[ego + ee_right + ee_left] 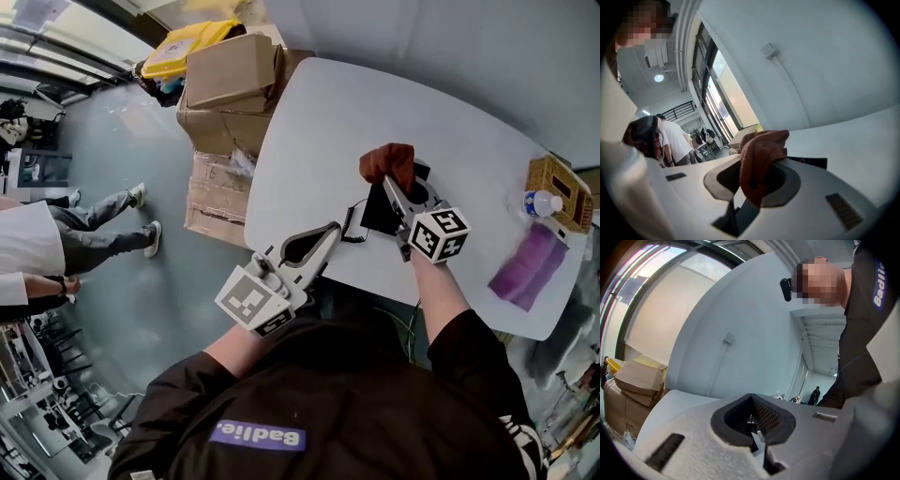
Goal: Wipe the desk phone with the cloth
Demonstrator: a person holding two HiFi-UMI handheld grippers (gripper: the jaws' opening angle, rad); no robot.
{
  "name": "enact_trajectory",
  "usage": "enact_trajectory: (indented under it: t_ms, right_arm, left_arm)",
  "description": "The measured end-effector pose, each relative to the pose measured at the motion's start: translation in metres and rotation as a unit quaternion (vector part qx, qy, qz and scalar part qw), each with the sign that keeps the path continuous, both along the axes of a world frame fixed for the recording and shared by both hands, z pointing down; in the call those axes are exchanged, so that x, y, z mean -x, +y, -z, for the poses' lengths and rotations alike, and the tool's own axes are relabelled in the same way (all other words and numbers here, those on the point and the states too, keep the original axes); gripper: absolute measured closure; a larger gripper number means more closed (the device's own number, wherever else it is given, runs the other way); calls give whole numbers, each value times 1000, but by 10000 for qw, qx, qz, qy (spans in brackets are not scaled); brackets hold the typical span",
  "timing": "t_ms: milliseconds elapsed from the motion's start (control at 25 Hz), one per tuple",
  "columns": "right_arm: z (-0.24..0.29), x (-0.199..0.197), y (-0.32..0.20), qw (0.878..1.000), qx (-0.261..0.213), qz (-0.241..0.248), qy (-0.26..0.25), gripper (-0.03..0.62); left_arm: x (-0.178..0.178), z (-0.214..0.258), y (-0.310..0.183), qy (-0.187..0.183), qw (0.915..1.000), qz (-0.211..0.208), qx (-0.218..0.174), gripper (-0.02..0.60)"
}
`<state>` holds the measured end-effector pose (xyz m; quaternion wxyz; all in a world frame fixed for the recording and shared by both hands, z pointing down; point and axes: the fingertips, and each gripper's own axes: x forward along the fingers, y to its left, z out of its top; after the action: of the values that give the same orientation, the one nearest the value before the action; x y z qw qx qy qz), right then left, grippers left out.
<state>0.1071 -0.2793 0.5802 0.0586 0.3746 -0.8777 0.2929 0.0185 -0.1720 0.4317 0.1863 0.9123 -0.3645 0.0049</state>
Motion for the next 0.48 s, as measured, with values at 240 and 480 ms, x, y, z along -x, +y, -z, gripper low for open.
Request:
enact_trajectory:
  t_ms: [240, 480]
  right_arm:
    - [-29, 4, 17, 9994, 296, -92, 155, 500]
    - [-49, 10, 53, 9987, 446, -170, 152, 500]
  left_arm:
    - [13, -7, 9, -9, 9999, -66, 76, 575]
    - [14, -17, 24, 5, 9993, -338, 149, 575]
